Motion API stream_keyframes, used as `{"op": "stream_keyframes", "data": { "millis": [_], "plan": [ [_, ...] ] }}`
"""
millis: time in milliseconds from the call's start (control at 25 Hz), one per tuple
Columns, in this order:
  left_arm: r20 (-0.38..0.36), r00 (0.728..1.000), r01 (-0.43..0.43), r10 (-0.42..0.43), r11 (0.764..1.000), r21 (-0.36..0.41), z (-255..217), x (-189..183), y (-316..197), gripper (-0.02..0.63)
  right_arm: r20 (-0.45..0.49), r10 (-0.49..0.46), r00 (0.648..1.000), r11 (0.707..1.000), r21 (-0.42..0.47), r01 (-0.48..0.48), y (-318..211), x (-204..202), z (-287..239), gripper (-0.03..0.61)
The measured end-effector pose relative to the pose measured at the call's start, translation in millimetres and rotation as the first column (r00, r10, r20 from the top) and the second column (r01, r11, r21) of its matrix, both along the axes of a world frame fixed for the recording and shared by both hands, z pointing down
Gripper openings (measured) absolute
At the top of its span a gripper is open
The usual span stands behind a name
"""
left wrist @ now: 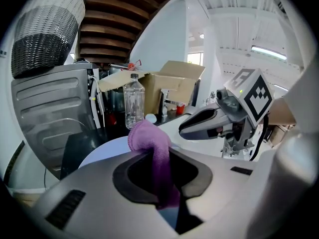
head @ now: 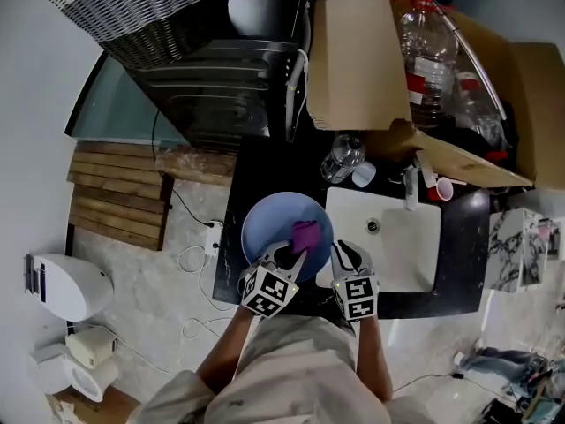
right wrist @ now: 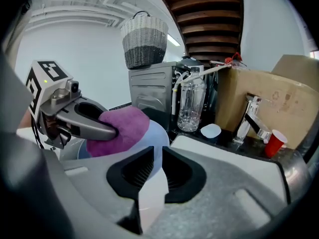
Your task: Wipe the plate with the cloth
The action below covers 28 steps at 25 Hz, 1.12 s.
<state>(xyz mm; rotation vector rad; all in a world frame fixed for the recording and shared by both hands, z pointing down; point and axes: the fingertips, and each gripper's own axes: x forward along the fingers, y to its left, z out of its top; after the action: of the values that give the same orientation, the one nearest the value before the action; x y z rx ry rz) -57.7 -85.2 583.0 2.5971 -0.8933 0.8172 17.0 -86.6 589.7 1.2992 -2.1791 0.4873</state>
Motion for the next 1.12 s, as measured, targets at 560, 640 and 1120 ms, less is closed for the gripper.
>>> {"op": "stream_keyframes", "data": {
  "millis": [560,640,1120],
  "plan": [
    [0.135,0.991,0.005,0.014,0.99,-0.141,42,27,4,0.06,0.101,-0.041,0.994,0.995,-0.086,0.05,-15,3,25,0.04],
    [0.145,0.989,0.009,0.014,0.988,-0.156,46,30,3,0.059,0.11,-0.053,0.993,0.994,-0.094,0.063,-17,1,27,0.04],
    [0.165,0.986,-0.004,0.037,0.98,-0.197,58,39,-3,0.06,0.126,-0.027,0.992,0.991,-0.123,0.043,-28,5,40,0.04]
  ]
}}
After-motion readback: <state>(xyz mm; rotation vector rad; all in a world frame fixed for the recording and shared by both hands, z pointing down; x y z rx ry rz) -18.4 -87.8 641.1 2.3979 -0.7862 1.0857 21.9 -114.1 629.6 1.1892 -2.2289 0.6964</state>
